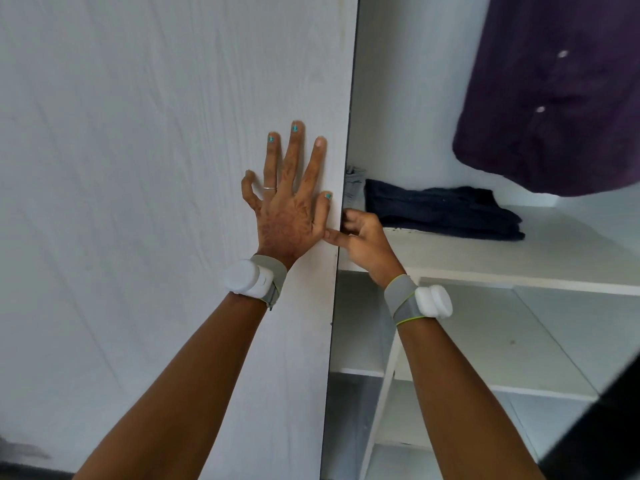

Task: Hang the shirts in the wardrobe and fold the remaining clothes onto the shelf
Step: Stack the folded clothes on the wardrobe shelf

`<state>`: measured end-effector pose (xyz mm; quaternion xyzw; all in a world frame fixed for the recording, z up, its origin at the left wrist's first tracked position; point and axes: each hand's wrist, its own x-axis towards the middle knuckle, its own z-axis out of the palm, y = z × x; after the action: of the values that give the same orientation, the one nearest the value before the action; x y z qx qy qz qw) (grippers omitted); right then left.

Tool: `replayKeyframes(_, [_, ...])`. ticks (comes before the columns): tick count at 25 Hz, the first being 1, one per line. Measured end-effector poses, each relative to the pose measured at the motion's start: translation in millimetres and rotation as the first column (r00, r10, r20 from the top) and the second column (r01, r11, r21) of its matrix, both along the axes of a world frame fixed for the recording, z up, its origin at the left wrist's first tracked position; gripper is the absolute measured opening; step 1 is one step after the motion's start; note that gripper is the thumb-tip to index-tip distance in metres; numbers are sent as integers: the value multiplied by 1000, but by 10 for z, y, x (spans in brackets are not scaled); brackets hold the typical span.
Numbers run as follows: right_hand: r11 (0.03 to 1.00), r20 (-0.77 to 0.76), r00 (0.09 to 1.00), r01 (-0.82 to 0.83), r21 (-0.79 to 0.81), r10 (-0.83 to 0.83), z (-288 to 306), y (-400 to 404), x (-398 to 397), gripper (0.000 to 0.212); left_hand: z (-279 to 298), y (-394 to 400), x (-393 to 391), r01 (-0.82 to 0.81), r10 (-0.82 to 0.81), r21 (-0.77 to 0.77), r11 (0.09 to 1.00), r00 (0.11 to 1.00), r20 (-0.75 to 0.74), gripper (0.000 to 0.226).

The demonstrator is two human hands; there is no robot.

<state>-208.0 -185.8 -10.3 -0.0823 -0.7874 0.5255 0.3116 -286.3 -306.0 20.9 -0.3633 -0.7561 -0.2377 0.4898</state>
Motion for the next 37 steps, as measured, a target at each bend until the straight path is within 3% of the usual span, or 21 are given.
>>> replayKeyframes(2, [1000,-9,1000,2,-28,-3,-11,108,173,35,-12,128,107,-1,1,7,1000,1000,-21,66])
replayKeyframes(6, [997,-7,998,65,-31,-65,-29,360,545,48,-19,379,388,28,-30,-34,999,997,-66,65])
replayKeyframes(10, [991,-23,991,130,-27,-131,-6,686,950,30,31,587,662,148,-165,-125,981,976,-139,66])
replayKeyframes(16, [966,1,966,257,-27,-257,40,1093,1577,27,69,892,856,319,-383,-260,911,888,-254,68])
replayKeyframes(23, [877,38,876,480,8,-480,-8,1674,2238,37,82,1087,1081,261,-294,-145,954,908,-299,62])
replayKeyframes(25, [815,23,815,579,-18,-579,-61,1818,2400,35,96,1136,1114,259,-294,-150,954,905,-309,67])
replayKeyframes(27, [694,-17,694,719,-41,-720,-116,1902,2544,36,124,1224,1171,269,-316,-182,946,891,-326,74])
replayKeyframes(31, [298,-142,311,948,108,-940,-183,1877,2709,50,164,1492,1428,268,-361,-295,917,874,-326,92])
replayKeyframes(32, [228,-200,257,961,154,-946,-195,1867,2714,49,163,1568,1506,266,-366,-315,911,874,-320,96])
replayKeyframes(34, [181,-320,253,955,237,-913,-239,1832,2686,47,150,1680,1632,254,-363,-342,905,880,-308,102])
replayKeyframes(37, [84,-344,219,926,368,-913,-375,1895,2653,56,140,1882,1811,262,-379,-370,891,878,-292,110])
